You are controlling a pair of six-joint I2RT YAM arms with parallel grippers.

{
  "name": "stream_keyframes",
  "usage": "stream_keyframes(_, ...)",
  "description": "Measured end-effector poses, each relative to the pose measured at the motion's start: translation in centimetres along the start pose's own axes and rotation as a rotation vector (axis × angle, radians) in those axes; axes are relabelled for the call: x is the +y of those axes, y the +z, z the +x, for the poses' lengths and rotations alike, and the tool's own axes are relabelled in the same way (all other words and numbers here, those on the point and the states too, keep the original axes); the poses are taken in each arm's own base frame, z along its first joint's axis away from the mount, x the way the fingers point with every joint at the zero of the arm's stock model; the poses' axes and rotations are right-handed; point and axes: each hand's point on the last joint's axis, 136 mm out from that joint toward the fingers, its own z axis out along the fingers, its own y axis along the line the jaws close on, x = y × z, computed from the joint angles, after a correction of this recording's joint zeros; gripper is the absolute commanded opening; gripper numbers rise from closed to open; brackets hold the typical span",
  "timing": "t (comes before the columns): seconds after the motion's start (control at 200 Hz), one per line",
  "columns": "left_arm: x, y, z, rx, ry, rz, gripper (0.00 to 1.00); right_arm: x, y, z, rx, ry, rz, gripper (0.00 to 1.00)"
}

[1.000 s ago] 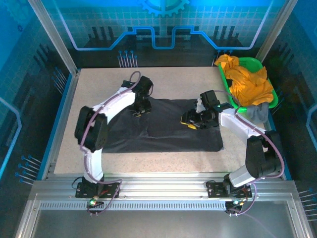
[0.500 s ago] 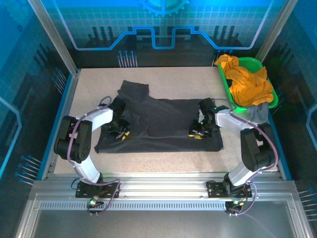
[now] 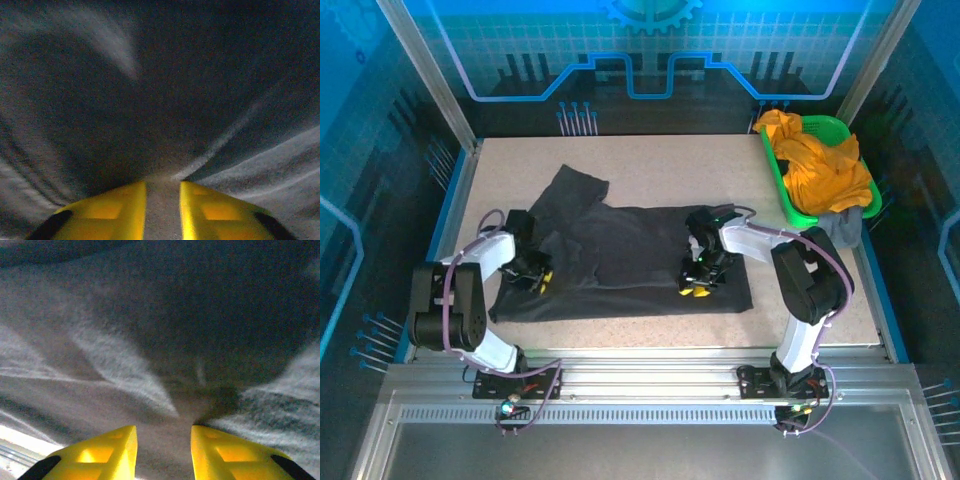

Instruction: Fold and stack the t-shirts

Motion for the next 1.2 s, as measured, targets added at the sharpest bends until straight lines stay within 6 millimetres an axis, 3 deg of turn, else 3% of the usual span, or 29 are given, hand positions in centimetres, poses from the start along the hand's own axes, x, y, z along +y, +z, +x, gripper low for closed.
stream_keyframes(0.055, -1.2, -1.3, -0.7, -0.028, 0.019, 0.014, 0.35, 0.3, -0.6, -0.4, -0.017, 0.003, -0.006, 0.43)
stream_keyframes(0.11, -3.8, -3.3, -1.8, -0.07, 0.046, 0.06, 0.39, 0.9, -1.7, -1.2, -0.06, -0.002, -0.023, 0.46)
stream_keyframes(0.21, -11.0, -7.5, -4.5, -0.159, 0.106, 0.191, 0.44, 2.3, -5.2, -3.7, -0.181, -0.014, -0.074, 0.47)
stream_keyframes(0.285, -16.4, -9.5, -6.4, -0.202, 0.155, 0.275, 0.45, 3.1, -8.3, -6.6, -0.29, -0.014, -0.127, 0.48)
stream_keyframes(0.38, -22.1, -9.8, -8.7, -0.245, 0.223, 0.336, 0.46, 2.9, -11.5, -10.4, -0.396, 0.014, -0.168, 0.48)
stream_keyframes(0.52, -28.2, -6.9, -11.6, -0.284, 0.318, 0.362, 0.47, 2.1, -13.3, -14.0, -0.459, 0.05, -0.187, 0.5)
stream_keyframes(0.625, -30.8, -4.1, -13.2, -0.307, 0.368, 0.364, 0.48, 1.9, -13.3, -15.1, -0.463, 0.06, -0.187, 0.5)
stream_keyframes(0.77, -33.0, -1.2, -14.7, -0.343, 0.411, 0.377, 0.5, 1.7, -13.2, -15.3, -0.459, 0.066, -0.185, 0.5)
stream_keyframes(0.965, -34.6, 0.6, -16.3, -0.404, 0.443, 0.382, 0.51, 1.0, -13.2, -15.5, -0.459, 0.1, -0.19, 0.5)
stream_keyframes(1.201, -35.0, 1.5, -16.7, -0.417, 0.468, 0.357, 0.51, -0.1, -11.4, -14.5, -0.412, 0.134, -0.172, 0.5)
